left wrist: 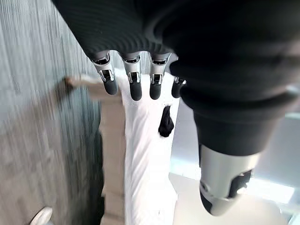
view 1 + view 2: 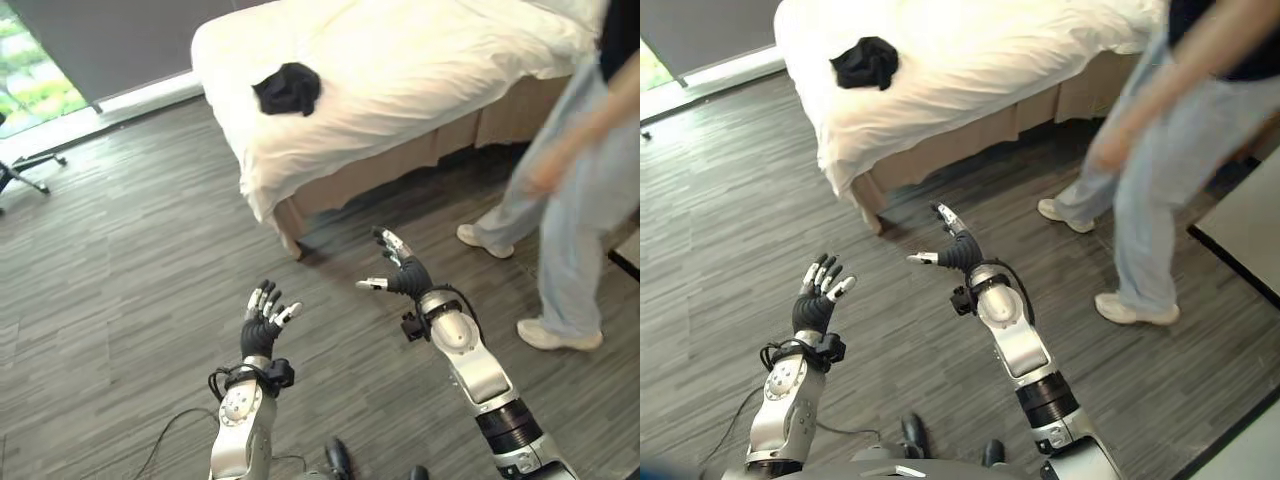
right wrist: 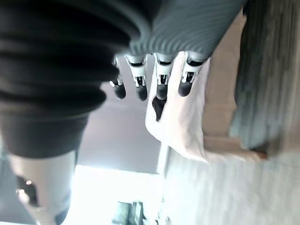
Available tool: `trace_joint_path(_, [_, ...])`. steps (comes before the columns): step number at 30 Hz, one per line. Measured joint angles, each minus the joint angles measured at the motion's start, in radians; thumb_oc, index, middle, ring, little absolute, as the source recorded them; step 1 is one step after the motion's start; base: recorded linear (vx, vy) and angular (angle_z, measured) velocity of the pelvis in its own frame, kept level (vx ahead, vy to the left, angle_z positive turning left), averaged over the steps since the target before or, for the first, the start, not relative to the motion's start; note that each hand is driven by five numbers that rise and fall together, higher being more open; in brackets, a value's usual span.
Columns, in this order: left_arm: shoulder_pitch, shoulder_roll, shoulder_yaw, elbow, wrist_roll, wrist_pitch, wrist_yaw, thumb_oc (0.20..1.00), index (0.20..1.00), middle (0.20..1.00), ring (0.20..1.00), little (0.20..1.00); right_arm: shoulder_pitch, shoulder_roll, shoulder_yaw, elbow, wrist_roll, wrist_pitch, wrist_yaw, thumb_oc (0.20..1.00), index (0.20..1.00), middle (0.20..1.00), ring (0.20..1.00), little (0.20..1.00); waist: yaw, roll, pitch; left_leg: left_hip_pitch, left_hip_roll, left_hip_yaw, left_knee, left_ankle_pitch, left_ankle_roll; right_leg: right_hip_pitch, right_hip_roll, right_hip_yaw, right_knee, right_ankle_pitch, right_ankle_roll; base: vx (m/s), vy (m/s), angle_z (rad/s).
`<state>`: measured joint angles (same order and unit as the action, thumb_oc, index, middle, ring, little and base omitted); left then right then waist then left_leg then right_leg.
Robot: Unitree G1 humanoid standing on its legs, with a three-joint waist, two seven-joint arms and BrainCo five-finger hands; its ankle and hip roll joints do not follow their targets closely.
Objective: Pick up bed clothes into laundry basket.
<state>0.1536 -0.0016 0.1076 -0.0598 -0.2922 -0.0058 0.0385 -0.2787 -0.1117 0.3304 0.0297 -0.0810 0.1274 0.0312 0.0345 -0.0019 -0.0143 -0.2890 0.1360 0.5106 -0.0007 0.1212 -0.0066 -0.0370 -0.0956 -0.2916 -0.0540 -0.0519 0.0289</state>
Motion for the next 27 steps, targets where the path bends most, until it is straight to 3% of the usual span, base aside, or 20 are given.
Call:
trace_joint_path(1, [0.018,-0.003,0.007,0.000,0.000,-0.008,-0.001,1.000,1.000,1.000,1.000,1.000,0.000,0.001,0.005,-0.002,0.000,0.000,0.001,1.000,1.000,1.000,1.000,1.000,0.006,0.015,-0.001,-0.002,0.029,-0.009,-0.038,0.027,0.026,0.020,0.000,-0.004,0.000,-0.012,0.019,0.31,0.139,0.09])
trace_joint_path(2, [0.035,-0.004,0.011,0.002,0.000,-0.009,-0.002,1.000,1.000,1.000,1.000,1.000,0.003,0.003,0.015,-0.002,0.000,-0.001,0.000,1.000,1.000,1.000,1.000,1.000,0.007,0.031,-0.005,0.000,0.061,-0.033,-0.057,0.031,0.030,0.038,0.004,-0.004,-0.006,-0.026,0.039,0.44,0.270,-0.06])
trace_joint_path(3, [0.062,-0.017,0.015,0.009,0.000,-0.011,-0.001,1.000,1.000,1.000,1.000,1.000,0.008,0.001,0.020,0.004,0.000,-0.005,-0.001,1.000,1.000,1.000,1.000,1.000,0.023,0.052,0.000,0.024,0.080,-0.028,-0.072,0.088,0.001,0.068,-0.013,-0.003,0.001,-0.047,0.070,0.44,0.272,0.07])
trace_joint_path(4, [0.062,-0.010,0.022,0.022,0.000,-0.013,-0.002,1.000,1.000,1.000,1.000,1.000,0.015,0.010,0.018,0.025,-0.001,-0.001,-0.005,1.000,1.000,1.000,1.000,1.000,0.014,0.016,0.000,0.026,0.032,-0.029,-0.055,0.045,0.015,0.072,-0.061,-0.025,0.003,-0.048,0.067,0.34,0.276,0.12])
trace_joint_path(6, [0.063,0.009,0.031,0.024,0.000,-0.013,-0.002,1.000,1.000,1.000,1.000,1.000,0.025,0.023,0.042,0.033,-0.008,0.001,0.000,1.000,1.000,1.000,1.000,1.000,0.023,-0.032,0.011,0.027,-0.019,-0.018,-0.002,-0.007,0.035,0.092,-0.123,-0.049,0.008,-0.031,0.059,0.30,0.297,0.19])
trace_joint_path(8, [0.082,0.006,0.048,-0.029,0.000,0.022,0.017,1.000,1.000,1.000,1.000,1.000,0.028,0.052,0.038,0.035,-0.027,0.002,0.000,1.000,1.000,1.000,1.000,1.000,0.033,-0.052,0.009,0.042,-0.056,-0.004,0.003,-0.040,0.056,0.099,-0.159,-0.060,0.016,0.016,0.071,0.29,0.254,0.03])
trace_joint_path(10, [0.110,0.041,-0.074,-0.245,0.002,0.036,0.028,1.000,1.000,1.000,1.000,1.000,0.026,0.050,0.021,0.039,-0.038,-0.001,-0.007,1.000,1.000,1.000,1.000,1.000,0.061,-0.063,0.017,0.075,-0.099,-0.020,0.008,-0.063,0.073,0.138,-0.207,-0.086,0.029,0.044,0.100,0.16,0.257,0.22])
trace_joint_path(11, [0.083,0.044,-0.120,-0.262,0.002,0.044,0.034,1.000,1.000,1.000,1.000,1.000,0.013,0.040,0.011,0.043,-0.038,-0.003,-0.004,1.000,1.000,1.000,1.000,1.000,0.081,-0.056,0.026,0.085,-0.105,-0.033,0.025,-0.090,0.090,0.118,-0.208,-0.084,0.118,0.065,0.131,0.06,0.332,0.55])
trace_joint_path(13, [0.048,0.046,-0.189,-0.263,0.004,0.055,0.035,1.000,1.000,1.000,1.000,1.000,-0.007,0.029,-0.025,0.049,-0.039,-0.009,-0.008,1.000,1.000,1.000,1.000,1.000,0.074,-0.024,0.032,0.095,-0.092,-0.063,0.021,-0.103,0.103,0.031,-0.236,-0.080,0.349,0.073,0.129,-0.05,0.166,0.38])
trace_joint_path(15, [0.028,0.065,-0.227,-0.270,0.028,0.068,0.040,1.000,1.000,1.000,1.000,1.000,-0.078,0.021,-0.063,0.069,-0.040,-0.031,-0.025,1.000,1.000,1.000,1.000,1.000,0.090,-0.024,0.038,0.071,-0.076,-0.070,0.020,-0.108,0.112,-0.130,-0.272,-0.058,0.591,0.114,0.080,0.14,0.133,0.09])
trace_joint_path(16, [0.002,0.072,-0.249,-0.259,0.039,0.082,0.043,1.000,1.000,1.000,1.000,1.000,-0.103,0.013,-0.107,0.071,-0.040,-0.042,-0.041,1.000,1.000,1.000,1.000,1.000,0.079,-0.026,0.039,0.042,-0.074,-0.111,0.019,-0.117,0.124,-0.203,-0.244,-0.021,0.657,0.064,0.097,0.21,0.122,0.44])
trace_joint_path(18, [0.003,0.074,-0.257,-0.263,0.041,0.085,0.051,1.000,1.000,1.000,1.000,1.000,-0.101,0.006,-0.155,0.059,-0.039,-0.045,-0.061,1.000,1.000,1.000,1.000,1.000,0.080,-0.031,0.049,0.031,-0.063,-0.145,0.001,-0.108,0.123,-0.283,-0.139,0.076,0.642,-0.049,0.092,0.19,0.046,0.45])
trace_joint_path(21, [0.035,0.080,-0.266,-0.269,0.061,0.089,0.060,1.000,1.000,1.000,1.000,1.000,-0.082,-0.013,-0.160,0.056,-0.039,-0.047,-0.075,1.000,1.000,1.000,1.000,1.000,0.075,-0.037,0.051,0.032,-0.073,-0.170,-0.012,-0.104,0.106,-0.344,-0.057,0.063,0.498,-0.064,0.092,0.36,-0.015,0.31])
trace_joint_path(22, [0.060,0.065,-0.279,-0.269,0.077,0.087,0.069,1.000,1.000,1.000,1.000,1.000,-0.060,-0.018,-0.164,0.055,-0.039,-0.048,-0.079,1.000,1.000,1.000,1.000,1.000,0.051,-0.038,0.053,0.032,-0.078,-0.207,-0.023,-0.096,0.097,-0.358,-0.006,0.080,0.362,-0.051,0.076,0.42,-0.049,0.72])
trace_joint_path(24, [0.066,0.044,-0.314,-0.260,0.079,0.080,0.067,1.000,1.000,1.000,1.000,1.000,-0.022,-0.055,-0.163,0.030,-0.040,-0.050,-0.082,1.000,1.000,1.000,1.000,1.000,0.036,-0.044,0.062,0.029,-0.090,-0.262,-0.030,-0.109,0.084,-0.418,0.041,0.117,0.281,-0.023,0.044,0.38,-0.045,0.87])
trace_joint_path(26, [0.110,0.053,-0.337,-0.255,0.078,0.057,0.049,1.000,1.000,1.000,1.000,1.000,-0.001,-0.076,-0.165,0.018,-0.040,-0.051,-0.092,1.000,1.000,1.000,1.000,1.000,0.030,-0.055,0.069,0.042,-0.107,-0.291,-0.035,-0.111,0.081,-0.445,0.034,0.125,0.142,0.052,0.034,0.39,-0.062,0.76])
trace_joint_path(27, [0.171,0.056,-0.347,-0.260,0.072,0.036,0.025,1.000,1.000,1.000,1.000,1.000,-0.001,-0.087,-0.172,0.017,-0.040,-0.057,-0.102,1.000,1.000,1.000,1.000,1.000,0.021,-0.061,0.077,0.061,-0.121,-0.326,-0.031,-0.128,0.057,-0.453,0.001,0.108,0.031,0.121,0.046,0.41,-0.064,0.72])
